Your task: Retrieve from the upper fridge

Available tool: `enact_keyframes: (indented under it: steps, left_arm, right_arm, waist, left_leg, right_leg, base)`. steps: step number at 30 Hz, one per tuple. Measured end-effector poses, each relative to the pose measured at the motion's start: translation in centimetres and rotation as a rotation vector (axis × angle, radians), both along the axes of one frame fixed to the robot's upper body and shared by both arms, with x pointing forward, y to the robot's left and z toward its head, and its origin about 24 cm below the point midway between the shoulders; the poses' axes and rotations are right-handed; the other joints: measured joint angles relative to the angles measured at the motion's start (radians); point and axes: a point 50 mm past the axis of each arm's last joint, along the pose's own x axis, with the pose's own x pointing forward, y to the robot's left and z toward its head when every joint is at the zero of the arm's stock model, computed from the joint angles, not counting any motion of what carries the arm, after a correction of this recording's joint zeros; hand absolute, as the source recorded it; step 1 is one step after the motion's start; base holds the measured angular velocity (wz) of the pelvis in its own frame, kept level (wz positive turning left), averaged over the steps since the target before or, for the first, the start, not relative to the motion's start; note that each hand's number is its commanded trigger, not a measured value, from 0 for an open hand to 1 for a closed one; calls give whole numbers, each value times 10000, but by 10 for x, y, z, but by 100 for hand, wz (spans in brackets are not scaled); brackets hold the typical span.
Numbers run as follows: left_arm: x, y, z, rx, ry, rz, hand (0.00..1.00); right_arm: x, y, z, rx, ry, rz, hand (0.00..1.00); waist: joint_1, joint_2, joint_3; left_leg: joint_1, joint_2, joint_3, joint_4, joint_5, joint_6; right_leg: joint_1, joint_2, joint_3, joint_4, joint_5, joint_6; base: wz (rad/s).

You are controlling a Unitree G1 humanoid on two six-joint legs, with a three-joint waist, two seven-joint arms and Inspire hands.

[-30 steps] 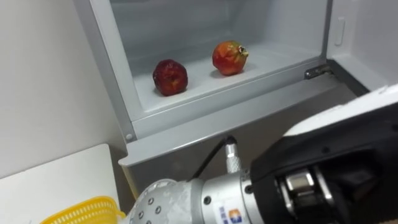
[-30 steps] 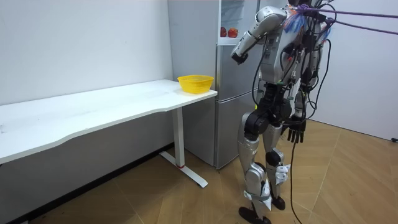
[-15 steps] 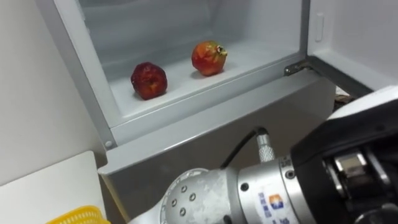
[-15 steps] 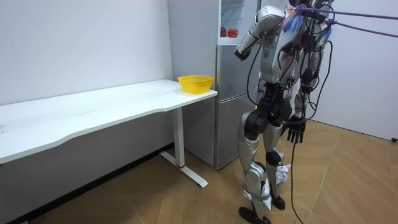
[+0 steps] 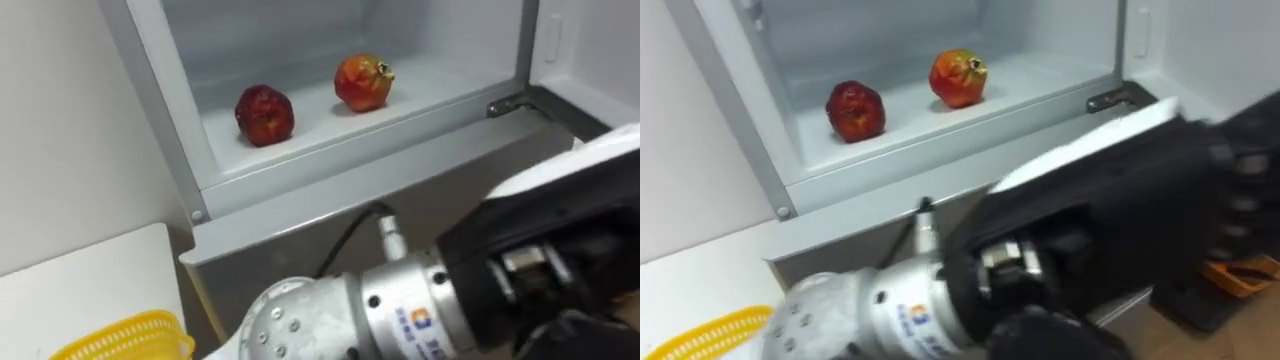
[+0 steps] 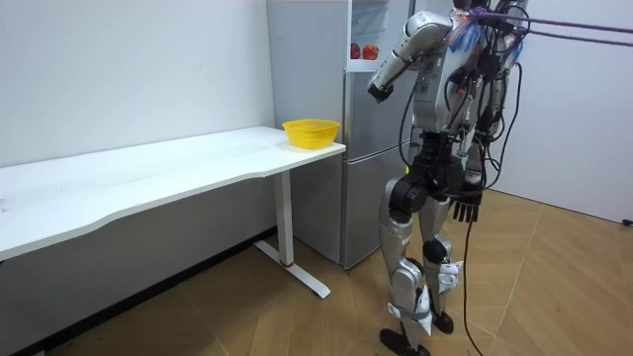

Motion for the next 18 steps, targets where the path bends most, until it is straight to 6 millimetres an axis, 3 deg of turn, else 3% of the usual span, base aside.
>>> enact_keyframes:
  steps: [3,5,9,14,18]
  left_arm:
    - [3,45,5,-787,-211,2057,0]
    - [5,78,10,-1626,-424,3864,0]
    - [3,120,15,-3202,-684,6258,0]
    - [-7,166,16,-4662,-867,8818,0]
    - [-26,211,18,-5789,-1926,11901,0]
  right_arm:
    - [-5,4,-2,154,-181,-249,0]
    - [-14,8,-4,204,-150,-708,0]
    - [-26,8,-5,27,-124,-959,0]
    - [-41,17,-9,-123,-250,-1345,0]
    - [-56,13,-7,-383,-246,-1866,0]
  waist:
    - [555,-303,-47]
    - [1254,-567,-208]
    - [1708,-853,-250]
    - [2344,-793,-276]
    - [2559,-581,-311]
  left_leg:
    - [-120,7,-99,34,50,-75]
    - [-70,25,-392,50,57,-88]
    - [164,22,-551,46,56,-89]
    - [291,-7,-564,32,52,-89]
    - [258,-75,-582,25,51,-87]
  right_leg:
    - [-58,20,-295,-12,-14,-50]
    - [116,44,-486,-23,-32,-83]
    - [427,25,-780,-34,-31,-81]
    - [676,-32,-858,-185,-33,-75]
    - [728,-66,-1014,-176,-55,-46]
  base:
    - [31]
    - [24]
    - [26]
    - [7]
    - [6]
